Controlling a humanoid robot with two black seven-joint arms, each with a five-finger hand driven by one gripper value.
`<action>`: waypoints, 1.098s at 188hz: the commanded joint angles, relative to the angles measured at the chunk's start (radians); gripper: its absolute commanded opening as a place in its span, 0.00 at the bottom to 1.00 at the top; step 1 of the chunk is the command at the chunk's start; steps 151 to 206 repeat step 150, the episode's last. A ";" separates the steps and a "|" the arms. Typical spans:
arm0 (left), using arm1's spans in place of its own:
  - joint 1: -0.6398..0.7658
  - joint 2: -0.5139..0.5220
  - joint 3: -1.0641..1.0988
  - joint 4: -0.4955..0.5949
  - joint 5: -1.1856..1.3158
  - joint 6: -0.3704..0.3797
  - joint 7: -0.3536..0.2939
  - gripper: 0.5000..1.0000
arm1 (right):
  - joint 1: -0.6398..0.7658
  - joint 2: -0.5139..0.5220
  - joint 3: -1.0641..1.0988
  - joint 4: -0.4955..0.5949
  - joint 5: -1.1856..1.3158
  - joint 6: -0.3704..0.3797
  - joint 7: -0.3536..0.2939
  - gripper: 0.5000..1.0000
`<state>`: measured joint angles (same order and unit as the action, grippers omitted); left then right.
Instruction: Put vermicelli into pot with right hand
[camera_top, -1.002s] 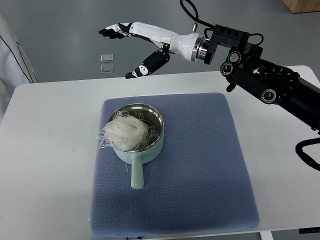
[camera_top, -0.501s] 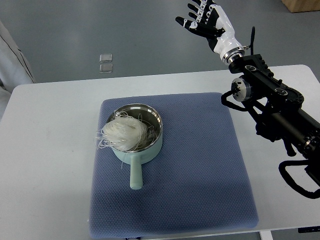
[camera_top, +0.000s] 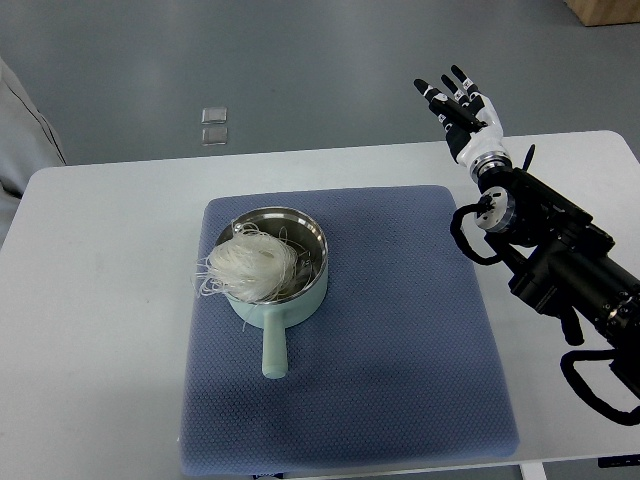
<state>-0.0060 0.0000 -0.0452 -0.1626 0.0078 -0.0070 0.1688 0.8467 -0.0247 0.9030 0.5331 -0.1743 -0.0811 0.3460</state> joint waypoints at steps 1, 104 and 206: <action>0.004 0.000 -0.002 0.000 0.000 -0.001 0.000 1.00 | -0.011 0.002 -0.003 -0.001 0.012 -0.008 0.001 0.86; 0.004 0.000 0.001 0.000 0.000 -0.001 0.000 1.00 | -0.078 0.008 -0.085 -0.025 -0.116 -0.009 0.133 0.86; 0.004 0.000 0.001 0.000 0.000 -0.001 0.000 1.00 | -0.080 0.008 -0.070 -0.028 -0.108 -0.013 0.149 0.86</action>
